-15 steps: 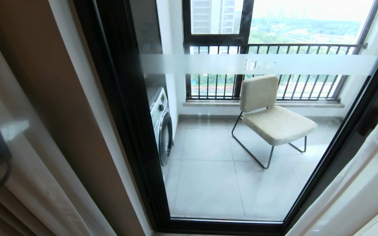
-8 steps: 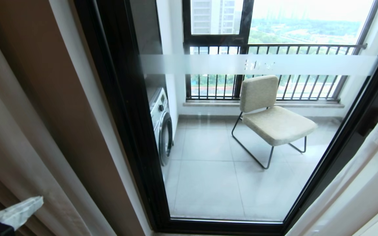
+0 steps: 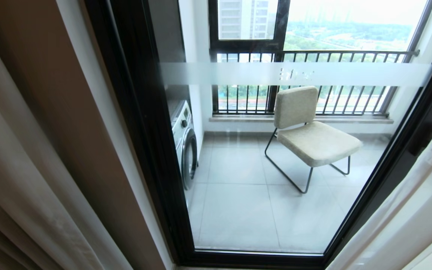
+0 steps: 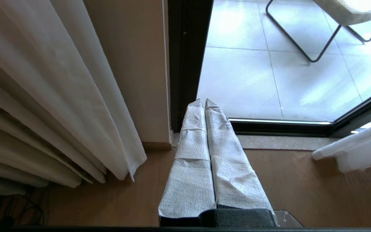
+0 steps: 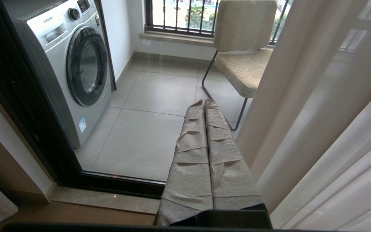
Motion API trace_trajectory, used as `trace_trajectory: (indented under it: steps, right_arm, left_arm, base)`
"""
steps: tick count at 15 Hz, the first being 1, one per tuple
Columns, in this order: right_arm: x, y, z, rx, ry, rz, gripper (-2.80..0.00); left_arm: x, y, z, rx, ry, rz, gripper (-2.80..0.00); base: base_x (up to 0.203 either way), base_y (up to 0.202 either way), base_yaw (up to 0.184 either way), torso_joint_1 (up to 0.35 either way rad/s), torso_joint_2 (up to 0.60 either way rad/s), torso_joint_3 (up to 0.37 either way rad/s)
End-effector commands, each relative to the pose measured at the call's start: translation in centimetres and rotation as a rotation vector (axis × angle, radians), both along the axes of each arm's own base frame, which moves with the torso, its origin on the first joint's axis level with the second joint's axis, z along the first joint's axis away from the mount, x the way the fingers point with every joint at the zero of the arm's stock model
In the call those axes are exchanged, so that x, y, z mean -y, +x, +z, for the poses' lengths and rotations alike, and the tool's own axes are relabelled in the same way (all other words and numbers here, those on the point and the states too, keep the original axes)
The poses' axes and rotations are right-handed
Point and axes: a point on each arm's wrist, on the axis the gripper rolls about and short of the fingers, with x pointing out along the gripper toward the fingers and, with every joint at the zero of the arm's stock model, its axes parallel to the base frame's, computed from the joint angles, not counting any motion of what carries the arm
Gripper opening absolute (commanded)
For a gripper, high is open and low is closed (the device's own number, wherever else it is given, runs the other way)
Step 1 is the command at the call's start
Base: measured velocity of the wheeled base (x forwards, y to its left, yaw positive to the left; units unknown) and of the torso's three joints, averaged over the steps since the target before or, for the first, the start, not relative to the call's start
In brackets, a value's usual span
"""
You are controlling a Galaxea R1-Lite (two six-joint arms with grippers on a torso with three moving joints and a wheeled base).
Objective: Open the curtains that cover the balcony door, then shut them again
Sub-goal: Pull the inner curtains open on both sides
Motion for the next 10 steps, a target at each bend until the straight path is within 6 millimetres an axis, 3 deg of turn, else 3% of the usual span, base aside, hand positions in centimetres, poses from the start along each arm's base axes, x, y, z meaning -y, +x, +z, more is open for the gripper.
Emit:
trace_trajectory:
  steps: [1, 10]
  right_arm:
    - [0.0, 0.0, 0.0, 0.0, -0.001, 0.001, -2.8]
    - [0.0, 0.0, 0.0, 0.0, -0.001, 0.001, -2.8]
  left_arm:
    - [-0.1, -0.6, -0.3, 0.05, -0.001, 0.026, -2.8]
    - [-0.2, -2.9, -0.8, 0.269, 0.001, 0.115, -2.8]
  base:
    - [0.0, 0.0, 0.0, 0.0, 0.0, 0.0]
    - [0.0, 0.0, 0.0, 0.0, 0.0, 0.0]
